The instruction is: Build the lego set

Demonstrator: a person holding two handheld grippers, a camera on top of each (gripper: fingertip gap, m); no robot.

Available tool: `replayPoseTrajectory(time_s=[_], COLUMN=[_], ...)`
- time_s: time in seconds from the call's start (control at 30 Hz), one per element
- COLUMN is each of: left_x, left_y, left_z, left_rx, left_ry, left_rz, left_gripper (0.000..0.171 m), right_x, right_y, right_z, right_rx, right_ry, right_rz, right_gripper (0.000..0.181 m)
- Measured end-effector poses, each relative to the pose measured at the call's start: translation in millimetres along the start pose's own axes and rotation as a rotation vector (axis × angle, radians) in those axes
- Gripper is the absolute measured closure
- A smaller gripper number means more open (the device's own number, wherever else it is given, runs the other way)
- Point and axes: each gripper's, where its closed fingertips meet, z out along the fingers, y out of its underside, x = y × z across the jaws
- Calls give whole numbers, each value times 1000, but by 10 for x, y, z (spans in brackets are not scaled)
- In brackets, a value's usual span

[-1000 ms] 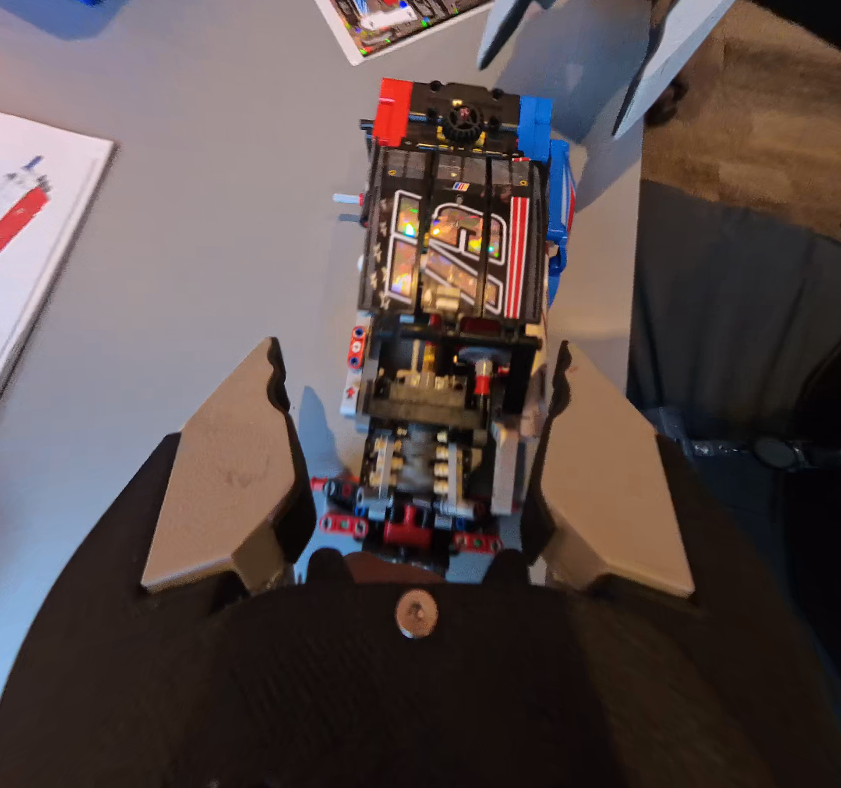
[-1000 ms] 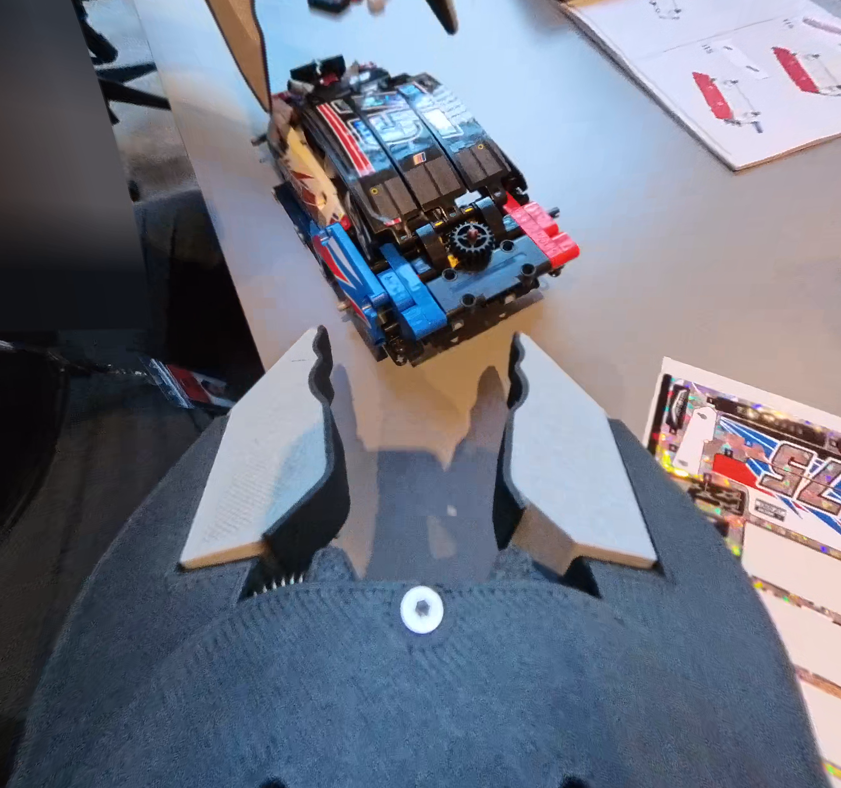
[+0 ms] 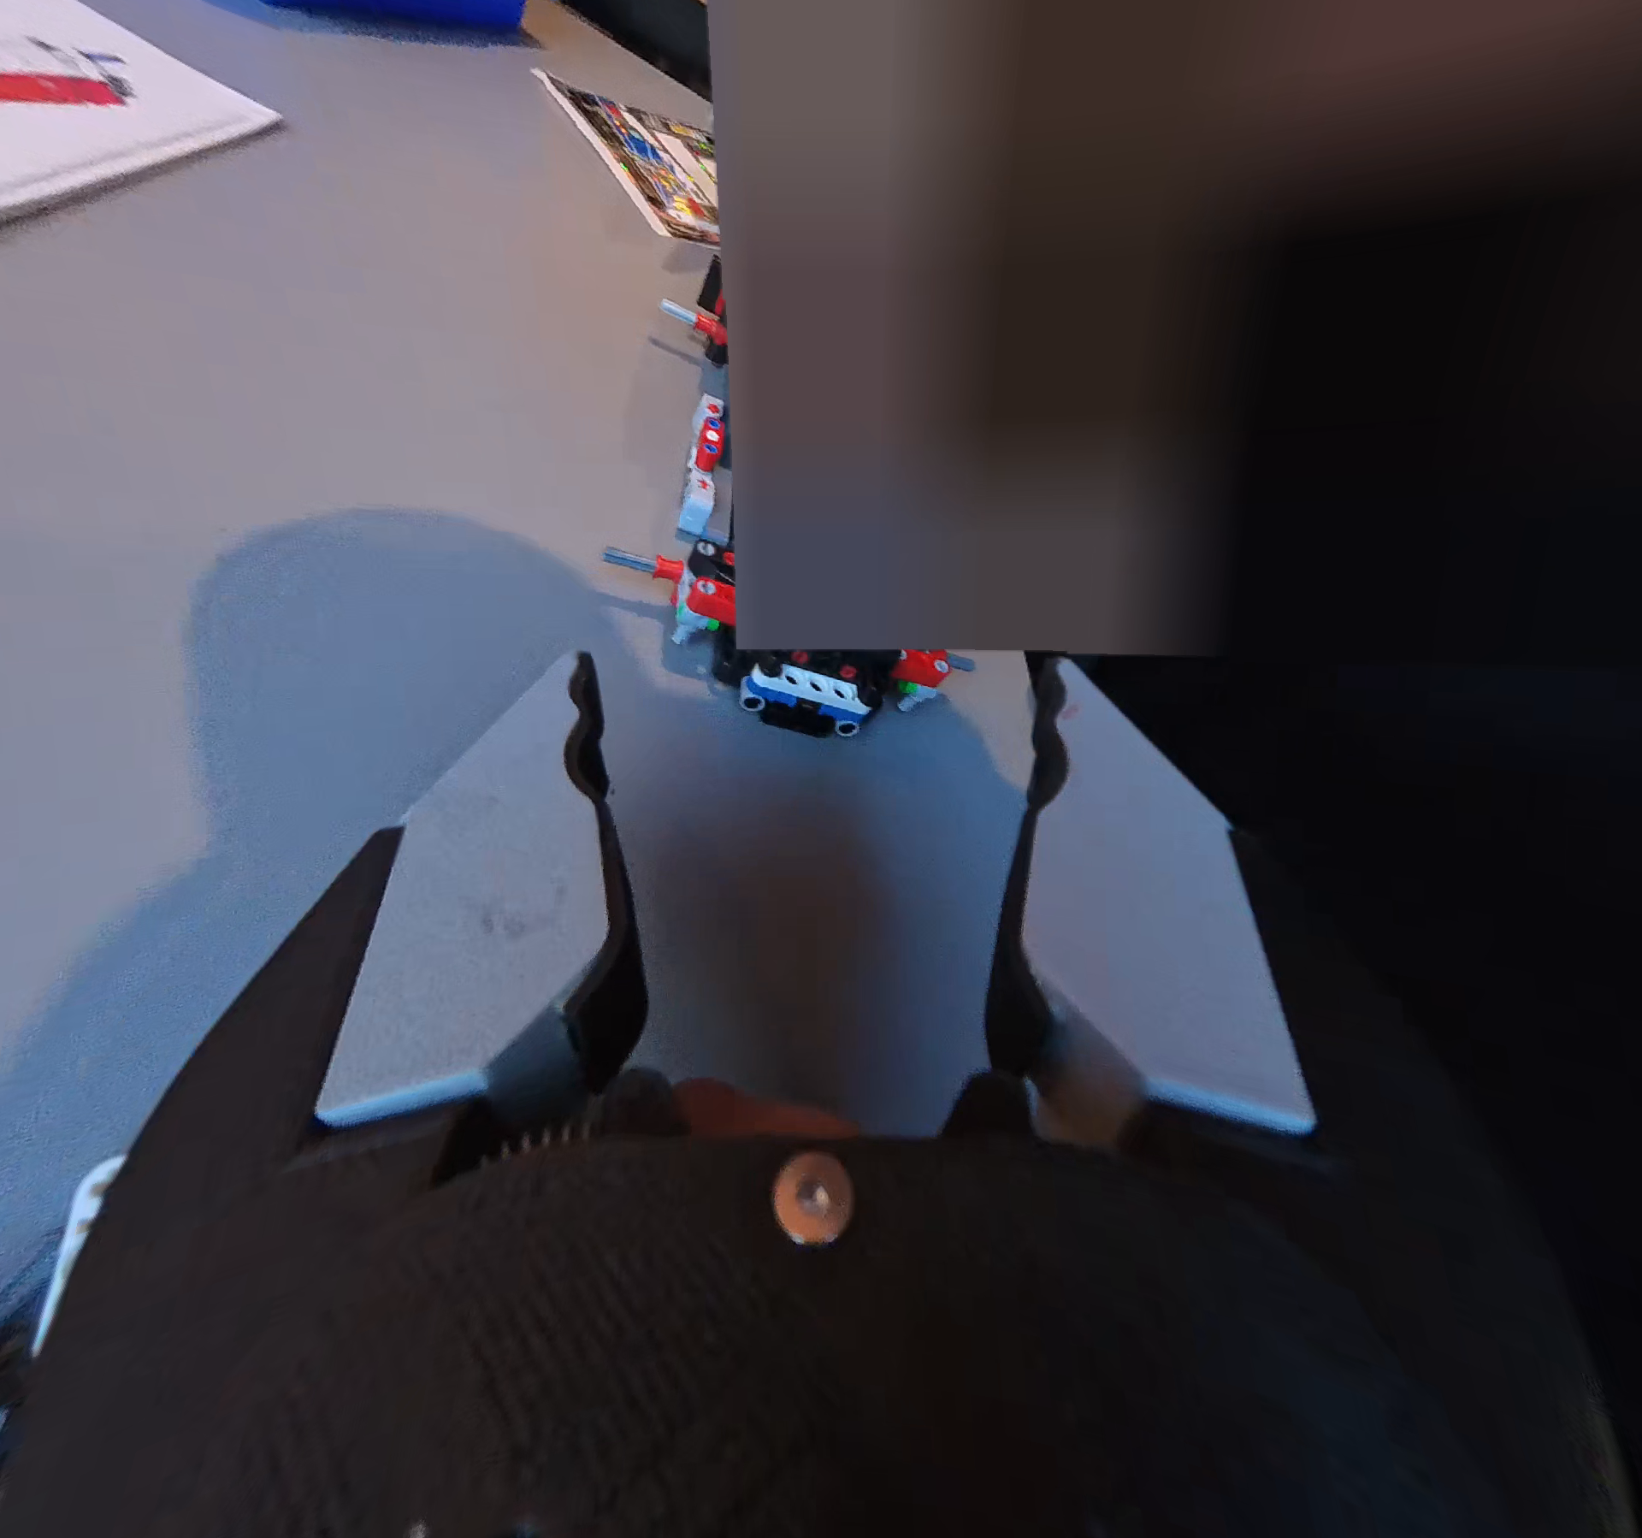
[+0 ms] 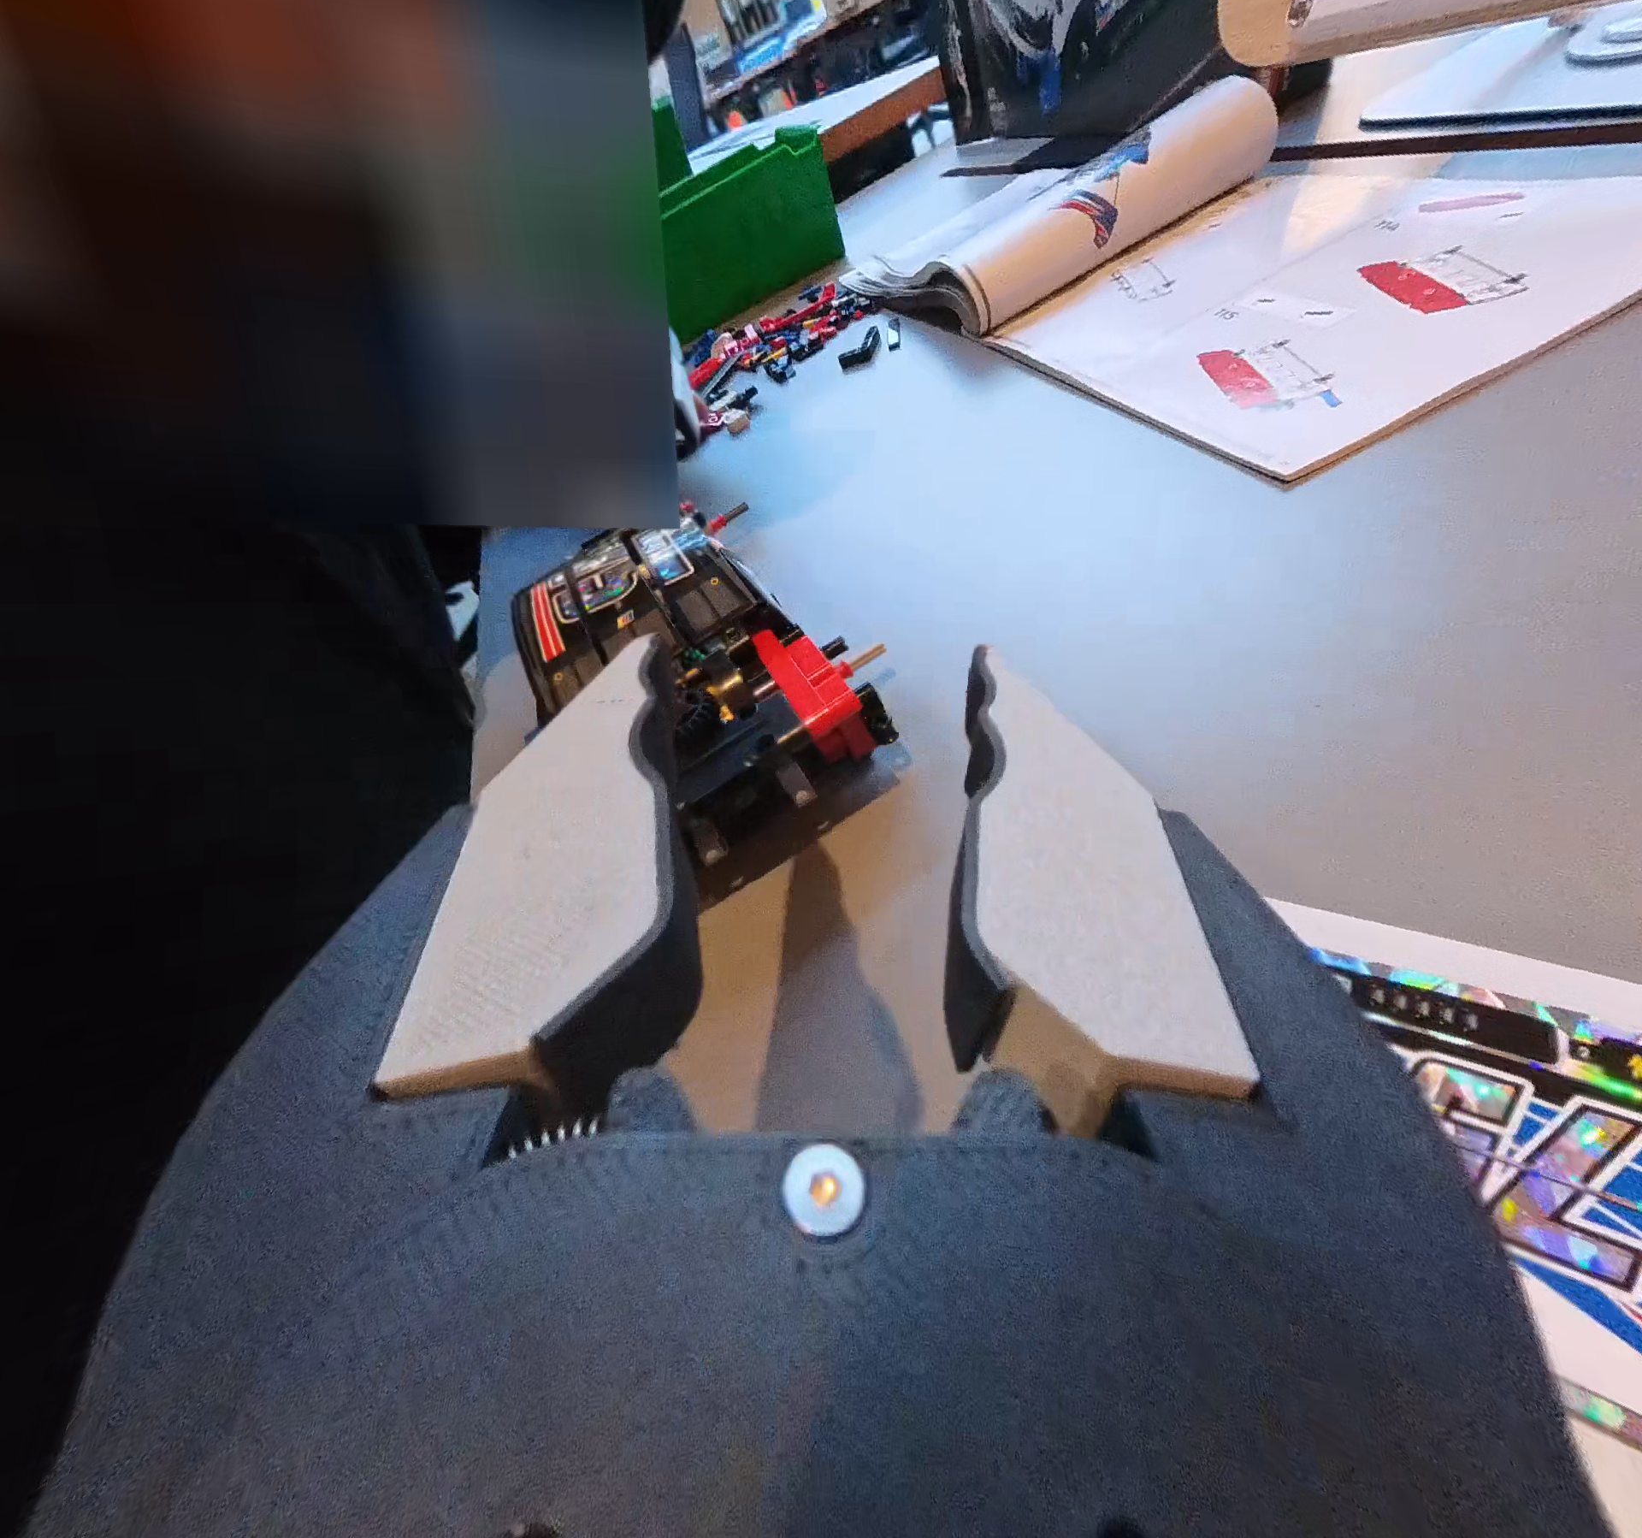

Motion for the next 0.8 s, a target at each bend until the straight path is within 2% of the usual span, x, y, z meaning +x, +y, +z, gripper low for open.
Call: replayPoseTrajectory(time_s=[0.23, 0.5, 0.57, 0.67, 0.73, 0.8], left_x=[137, 137, 53, -83, -211, -63], left_y=[130, 288, 293, 256, 132, -60], left_z=[32, 110, 123, 154, 176, 288], left_rx=[-87, -205, -221, -218, -166, -93], left_ry=[94, 91, 43, -58, -177, -210], left_rz=[13, 29, 42, 89, 135, 196], left_gripper=[83, 91, 92, 88, 82, 74], right_x=[64, -12, -43, -237, -498, -680], right_y=[-104, -145, -135, -80, 10, 190], right_z=[2, -59, -87, -49, 21, 96], right_rx=[-33, -62, -86, -136, -192, -308], right_ry=[-26, -23, 12, 21, 9, 59], right_rz=[20, -49, -88, -140, -202, -309], right_gripper=[119, 124, 122, 107, 103, 91])
